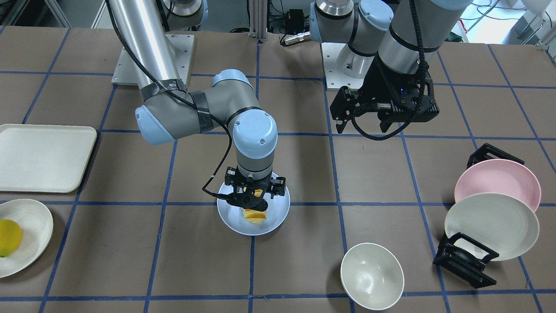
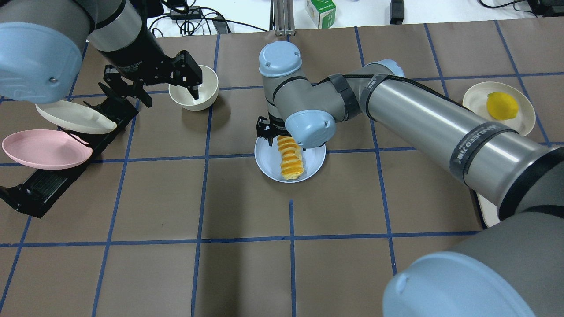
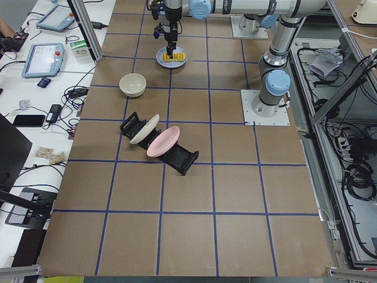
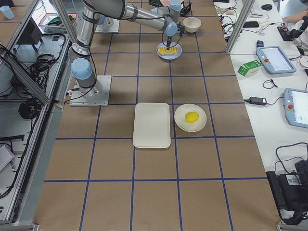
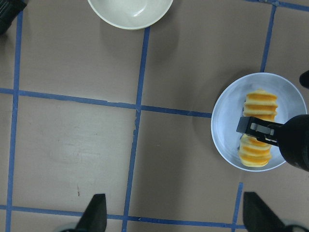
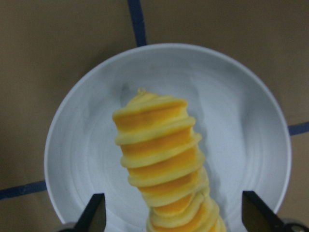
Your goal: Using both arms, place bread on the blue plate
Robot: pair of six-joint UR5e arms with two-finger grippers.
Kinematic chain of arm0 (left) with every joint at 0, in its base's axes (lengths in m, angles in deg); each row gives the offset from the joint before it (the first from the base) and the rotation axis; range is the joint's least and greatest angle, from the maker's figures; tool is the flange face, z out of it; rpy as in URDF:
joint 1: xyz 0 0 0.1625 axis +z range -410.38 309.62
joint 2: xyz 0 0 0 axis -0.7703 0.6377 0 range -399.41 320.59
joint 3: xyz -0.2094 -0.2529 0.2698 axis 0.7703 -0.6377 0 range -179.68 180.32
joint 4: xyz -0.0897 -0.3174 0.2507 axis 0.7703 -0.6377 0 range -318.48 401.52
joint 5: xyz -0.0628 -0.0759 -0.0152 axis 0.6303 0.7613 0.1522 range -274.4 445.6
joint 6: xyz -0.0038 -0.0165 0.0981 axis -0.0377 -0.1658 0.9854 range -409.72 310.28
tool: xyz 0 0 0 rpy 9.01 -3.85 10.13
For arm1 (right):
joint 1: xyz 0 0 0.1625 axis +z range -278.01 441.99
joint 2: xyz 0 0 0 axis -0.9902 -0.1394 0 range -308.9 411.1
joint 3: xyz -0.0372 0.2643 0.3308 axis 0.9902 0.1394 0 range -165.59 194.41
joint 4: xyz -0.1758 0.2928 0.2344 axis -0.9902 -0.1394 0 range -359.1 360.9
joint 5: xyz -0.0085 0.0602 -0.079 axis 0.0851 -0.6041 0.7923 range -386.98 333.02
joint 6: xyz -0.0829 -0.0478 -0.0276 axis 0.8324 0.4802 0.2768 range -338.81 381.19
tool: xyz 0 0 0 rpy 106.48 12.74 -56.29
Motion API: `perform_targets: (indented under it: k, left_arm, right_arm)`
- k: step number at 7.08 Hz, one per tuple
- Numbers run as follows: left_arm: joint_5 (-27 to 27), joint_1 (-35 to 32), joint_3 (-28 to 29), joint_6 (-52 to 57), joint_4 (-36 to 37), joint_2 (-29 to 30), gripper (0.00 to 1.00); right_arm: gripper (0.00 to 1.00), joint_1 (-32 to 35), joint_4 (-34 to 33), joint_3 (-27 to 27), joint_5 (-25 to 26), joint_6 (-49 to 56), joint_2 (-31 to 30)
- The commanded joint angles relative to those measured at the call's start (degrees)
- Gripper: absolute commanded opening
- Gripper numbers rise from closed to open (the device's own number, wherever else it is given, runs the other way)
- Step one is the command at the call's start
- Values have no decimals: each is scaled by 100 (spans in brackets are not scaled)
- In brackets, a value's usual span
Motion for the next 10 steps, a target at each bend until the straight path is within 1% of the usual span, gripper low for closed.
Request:
perform_targets:
  k: [1, 3, 4, 5, 6, 8, 10]
  left_arm:
    - [-7, 7, -1, 123, 31, -22, 100]
    - [-15, -10, -27, 114, 31, -31, 100]
    - [-16, -10, -18, 114, 31, -31, 100]
    - [-16, -10, -27, 114, 31, -31, 100]
    - [-16, -10, -9, 114, 31, -31, 100]
    - [-16, -10, -18, 106, 31, -31, 100]
    - [-16, -10, -9, 106, 31, -40, 100]
  right_arm:
    - [100, -559, 230, -12, -45, 124, -601]
    - [100, -1324, 1010, -170, -19, 1409, -1461]
    - [100, -1623, 1257, -205, -28, 2121, -1900]
    - [100, -1913, 2017, -197, -11, 2712, -2279]
    - [100, -2177, 2486, -197, -19, 2839, -2674]
    - [100, -2198, 3051, -197, -28, 2762, -3395]
    - [100, -2198, 3220, -267, -81, 2814, -3443]
